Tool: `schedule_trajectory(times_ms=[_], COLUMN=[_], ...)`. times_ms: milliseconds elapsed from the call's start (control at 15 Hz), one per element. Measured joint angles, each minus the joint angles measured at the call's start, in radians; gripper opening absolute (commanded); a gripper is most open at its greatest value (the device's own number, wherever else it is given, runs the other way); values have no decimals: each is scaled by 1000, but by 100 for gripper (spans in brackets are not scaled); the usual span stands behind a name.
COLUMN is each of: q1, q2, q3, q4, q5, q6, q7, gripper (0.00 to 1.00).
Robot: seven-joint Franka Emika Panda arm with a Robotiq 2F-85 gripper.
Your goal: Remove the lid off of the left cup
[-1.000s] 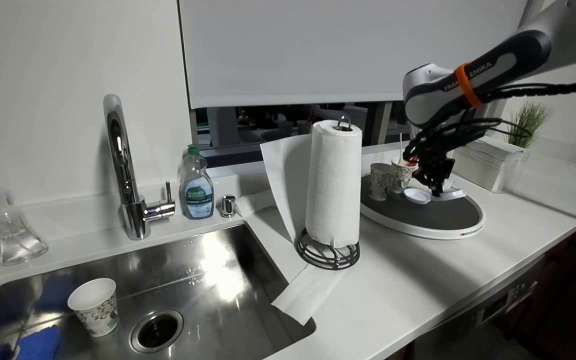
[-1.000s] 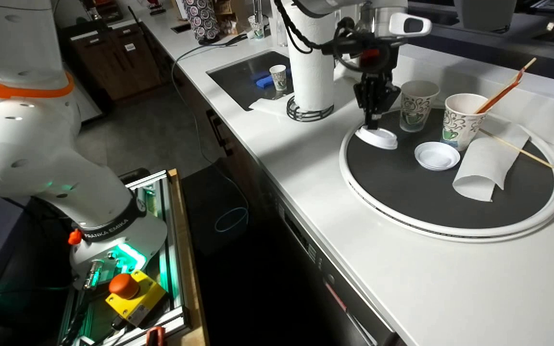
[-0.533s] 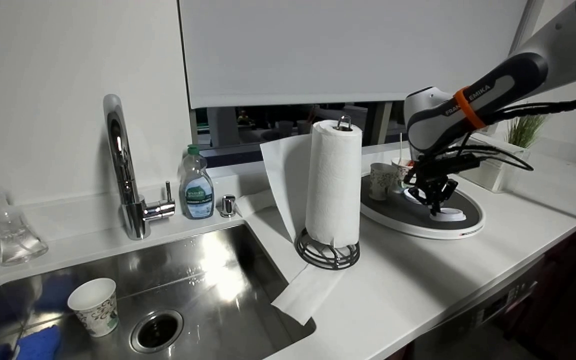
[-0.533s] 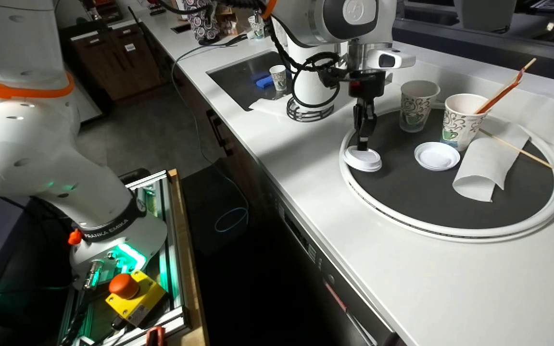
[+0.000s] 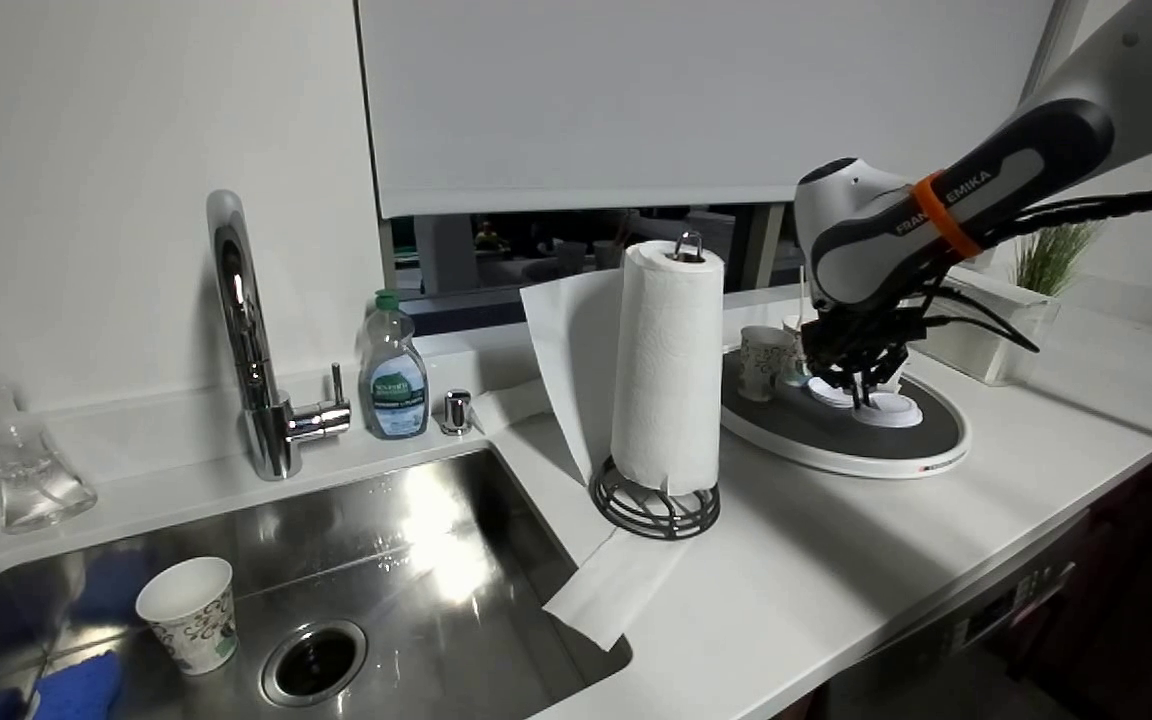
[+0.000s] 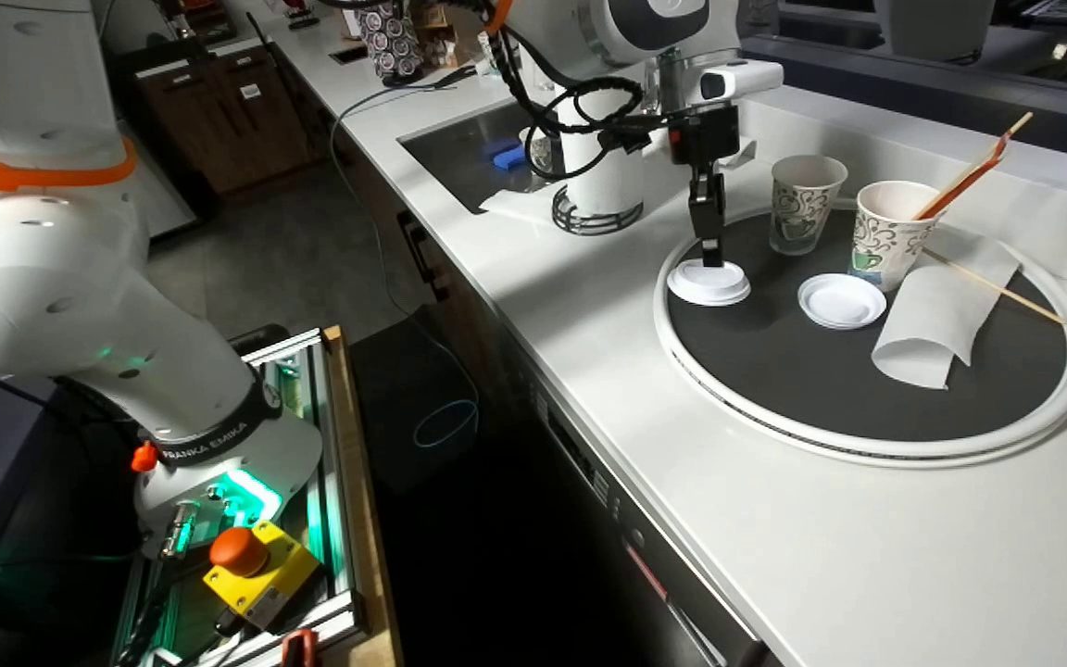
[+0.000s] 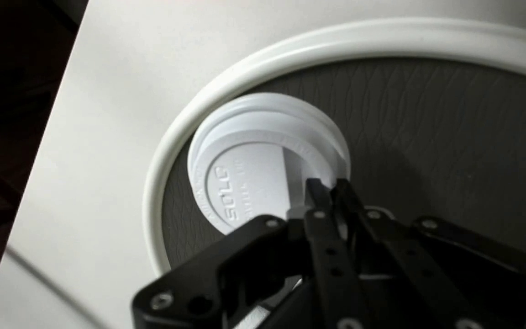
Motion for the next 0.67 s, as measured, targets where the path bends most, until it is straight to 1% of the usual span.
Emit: schedule_trajectory(times_ms=[133,333,467,533,600,667], q1=[11,21,22,21,21,21], q2=[2,1,-9,-21,-39,-64], q3=[1,1,1,1,3,5], q4=[-1,0,1,1,1,0], q5=[-16,-39,-56,-61,-67,-88], q6=[0,0,0,0,4,15], q7=[52,103,131,132,125,108], gripper=[48,72,86,94,76,83])
